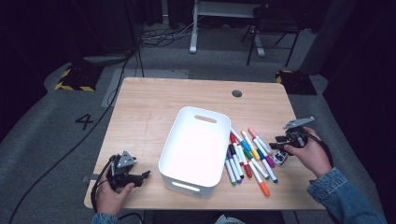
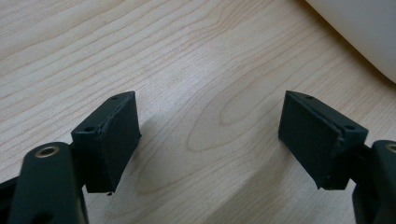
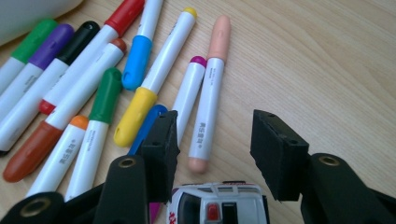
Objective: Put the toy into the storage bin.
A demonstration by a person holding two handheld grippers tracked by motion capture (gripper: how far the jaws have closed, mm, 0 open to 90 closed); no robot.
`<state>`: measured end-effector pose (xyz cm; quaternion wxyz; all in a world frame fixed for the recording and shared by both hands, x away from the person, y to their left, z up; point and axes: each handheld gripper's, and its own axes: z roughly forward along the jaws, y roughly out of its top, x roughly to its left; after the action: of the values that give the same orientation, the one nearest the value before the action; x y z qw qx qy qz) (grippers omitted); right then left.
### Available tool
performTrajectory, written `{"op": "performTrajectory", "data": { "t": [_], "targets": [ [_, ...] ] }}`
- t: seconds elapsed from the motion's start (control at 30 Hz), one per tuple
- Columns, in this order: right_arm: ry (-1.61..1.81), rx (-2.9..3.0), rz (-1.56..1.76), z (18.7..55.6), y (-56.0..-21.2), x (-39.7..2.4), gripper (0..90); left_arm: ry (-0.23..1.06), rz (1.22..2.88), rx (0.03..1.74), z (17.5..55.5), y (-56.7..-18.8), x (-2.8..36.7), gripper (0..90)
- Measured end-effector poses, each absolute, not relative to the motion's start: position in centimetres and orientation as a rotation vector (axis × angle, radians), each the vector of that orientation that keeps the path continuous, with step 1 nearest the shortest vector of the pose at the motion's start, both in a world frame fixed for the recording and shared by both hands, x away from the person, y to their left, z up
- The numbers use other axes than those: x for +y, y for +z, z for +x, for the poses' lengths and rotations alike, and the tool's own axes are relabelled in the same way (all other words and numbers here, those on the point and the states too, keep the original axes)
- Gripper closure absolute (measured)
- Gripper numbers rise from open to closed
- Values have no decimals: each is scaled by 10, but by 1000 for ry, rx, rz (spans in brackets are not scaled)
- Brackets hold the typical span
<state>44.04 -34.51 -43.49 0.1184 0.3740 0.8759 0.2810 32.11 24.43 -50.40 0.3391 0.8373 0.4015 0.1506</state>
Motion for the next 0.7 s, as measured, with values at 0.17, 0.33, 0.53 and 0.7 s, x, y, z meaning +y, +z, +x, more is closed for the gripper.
{"op": "performTrajectory", "data": {
  "t": [0.17, 0.33, 0.53, 0.7],
  "targets": [
    [777, 2597, 1137, 450, -437, -334, 539, 391, 2179, 1042, 322, -504, 244, 205],
    [723, 2629, 1152, 460, -442, -327, 589, 397, 2177, 1044, 322, -504, 244, 205],
    [673, 2643, 1208, 469, -445, -318, 650, 373, 2172, 1047, 323, -504, 243, 204],
    [640, 2654, 1234, 474, -448, -313, 676, 382, 2175, 1043, 323, -504, 243, 204]
  ]
}}
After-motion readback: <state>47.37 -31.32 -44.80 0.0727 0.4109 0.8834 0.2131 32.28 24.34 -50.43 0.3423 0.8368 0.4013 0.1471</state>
